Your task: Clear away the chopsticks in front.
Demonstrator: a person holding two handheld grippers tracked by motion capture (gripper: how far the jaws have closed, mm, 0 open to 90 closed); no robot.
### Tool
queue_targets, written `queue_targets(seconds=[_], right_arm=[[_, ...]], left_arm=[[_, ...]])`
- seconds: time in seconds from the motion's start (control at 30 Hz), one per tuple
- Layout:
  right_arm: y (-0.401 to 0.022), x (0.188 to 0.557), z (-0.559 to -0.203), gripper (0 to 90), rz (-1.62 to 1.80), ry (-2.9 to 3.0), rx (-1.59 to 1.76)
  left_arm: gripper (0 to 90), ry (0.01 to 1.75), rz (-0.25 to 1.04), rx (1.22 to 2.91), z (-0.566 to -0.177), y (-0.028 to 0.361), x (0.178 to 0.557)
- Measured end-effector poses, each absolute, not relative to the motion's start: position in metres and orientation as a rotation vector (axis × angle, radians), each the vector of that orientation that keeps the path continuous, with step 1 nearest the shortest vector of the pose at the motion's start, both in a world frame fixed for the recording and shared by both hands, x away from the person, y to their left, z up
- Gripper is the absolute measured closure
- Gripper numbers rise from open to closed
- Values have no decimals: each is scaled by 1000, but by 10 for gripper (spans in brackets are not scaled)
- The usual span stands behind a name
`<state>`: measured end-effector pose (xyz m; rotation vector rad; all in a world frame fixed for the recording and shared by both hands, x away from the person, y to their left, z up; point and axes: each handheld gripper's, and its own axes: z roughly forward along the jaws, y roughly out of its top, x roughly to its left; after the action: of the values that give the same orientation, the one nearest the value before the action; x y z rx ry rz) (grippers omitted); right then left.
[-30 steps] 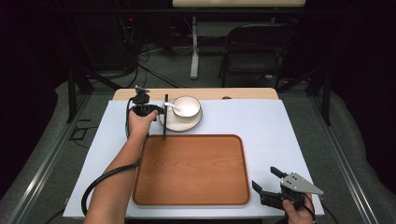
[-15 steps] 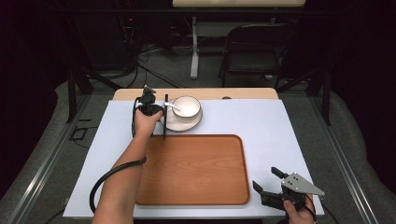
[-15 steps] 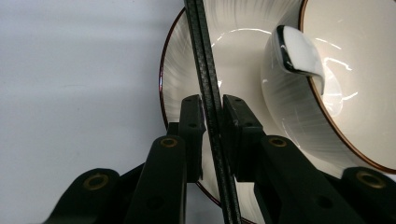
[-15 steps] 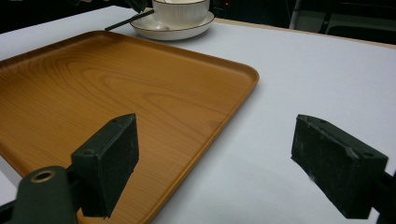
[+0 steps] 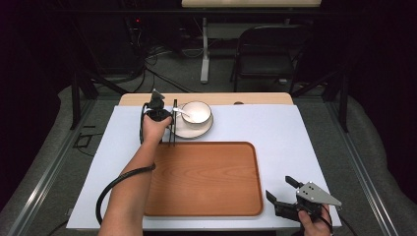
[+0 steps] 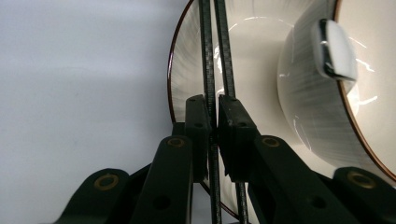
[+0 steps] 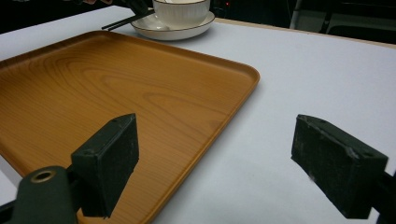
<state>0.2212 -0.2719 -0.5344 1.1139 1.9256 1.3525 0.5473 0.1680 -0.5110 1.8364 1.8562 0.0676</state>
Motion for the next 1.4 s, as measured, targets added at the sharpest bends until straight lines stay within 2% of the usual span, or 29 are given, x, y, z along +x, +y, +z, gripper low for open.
queue_targets(seconds=[0.3, 0.73, 1.17, 1.4], right_arm=[[-273, 221, -534, 145, 1355, 1920, 1107], [-272, 221, -534, 145, 1356, 1924, 1103], [-271, 221, -534, 145, 1363, 1928, 1091], [-270, 223, -534, 145, 1366, 1932, 1094]], left_arm=[[855, 1908, -20, 1796, -514, 172, 553], [858, 1893, -34, 1707, -494, 189, 537], [858, 1825, -24, 1734, -471, 216, 471], [859, 1782, -78, 1761, -470, 225, 425]])
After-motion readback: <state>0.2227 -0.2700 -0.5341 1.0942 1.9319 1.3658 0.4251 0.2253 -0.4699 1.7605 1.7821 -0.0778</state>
